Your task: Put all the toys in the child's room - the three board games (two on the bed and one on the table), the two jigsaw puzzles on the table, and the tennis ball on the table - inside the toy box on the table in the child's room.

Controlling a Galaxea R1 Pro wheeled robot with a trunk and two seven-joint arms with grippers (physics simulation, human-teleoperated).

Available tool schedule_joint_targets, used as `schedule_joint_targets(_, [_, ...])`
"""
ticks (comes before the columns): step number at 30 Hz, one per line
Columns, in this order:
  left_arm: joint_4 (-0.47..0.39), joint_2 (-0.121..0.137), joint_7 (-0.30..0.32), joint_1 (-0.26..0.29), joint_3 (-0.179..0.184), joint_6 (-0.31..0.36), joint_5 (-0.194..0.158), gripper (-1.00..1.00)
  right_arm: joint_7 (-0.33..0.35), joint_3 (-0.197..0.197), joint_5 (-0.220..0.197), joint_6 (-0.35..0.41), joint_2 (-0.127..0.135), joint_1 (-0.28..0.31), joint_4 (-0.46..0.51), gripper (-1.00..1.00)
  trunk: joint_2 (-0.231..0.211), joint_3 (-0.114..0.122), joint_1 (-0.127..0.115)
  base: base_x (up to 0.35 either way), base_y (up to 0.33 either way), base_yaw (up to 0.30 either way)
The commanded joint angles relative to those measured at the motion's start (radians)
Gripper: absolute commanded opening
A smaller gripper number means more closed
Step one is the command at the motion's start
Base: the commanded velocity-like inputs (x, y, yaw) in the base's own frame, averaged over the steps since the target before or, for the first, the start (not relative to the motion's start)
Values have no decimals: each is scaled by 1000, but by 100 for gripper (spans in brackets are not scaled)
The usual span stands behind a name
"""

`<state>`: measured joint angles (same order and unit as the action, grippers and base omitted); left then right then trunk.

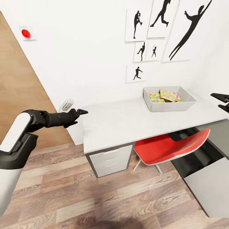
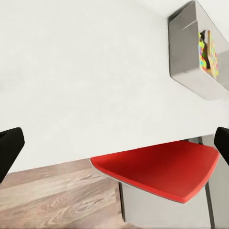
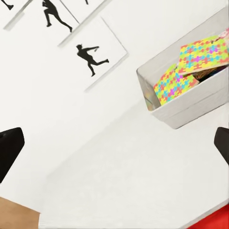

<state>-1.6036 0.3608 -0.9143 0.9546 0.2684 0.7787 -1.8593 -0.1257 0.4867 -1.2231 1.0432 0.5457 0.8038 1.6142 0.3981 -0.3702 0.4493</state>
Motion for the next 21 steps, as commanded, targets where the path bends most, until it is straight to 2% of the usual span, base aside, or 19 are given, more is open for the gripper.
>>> schedule_joint_targets(1, [-1,1,-10,1,1,-2,-9,100,-10,1,-11,4,0,1,1,100,2,0,1,0,0,0])
schedule_joint_targets(5, [-2,2,23,-40,-3,-2,16,100,-2,15,-11,4,6,-32,1,100,2,6,1,0,0,0])
schedule_joint_targets(8, [-2,2,57,-71,-4,-3,60,100,2,25,-11,4,9,-63,0,100,2,11,1,0,0,0])
schedule_joint_targets(9, [-2,2,57,-71,-4,-3,60,100,2,25,-11,4,9,-63,0,100,2,13,1,0,0,0])
schedule_joint_targets(12, [-2,1,85,-103,-5,-4,100,100,9,41,-10,4,12,-97,1,100,2,18,1,0,0,0])
schedule_joint_targets(17, [-2,1,121,-146,-6,-5,127,100,24,62,-10,4,14,-145,0,100,2,26,1,0,0,-13])
schedule_joint_targets(21, [-1,2,136,-168,-8,-6,135,100,30,68,-10,4,14,-171,0,100,2,33,1,0,0,-36])
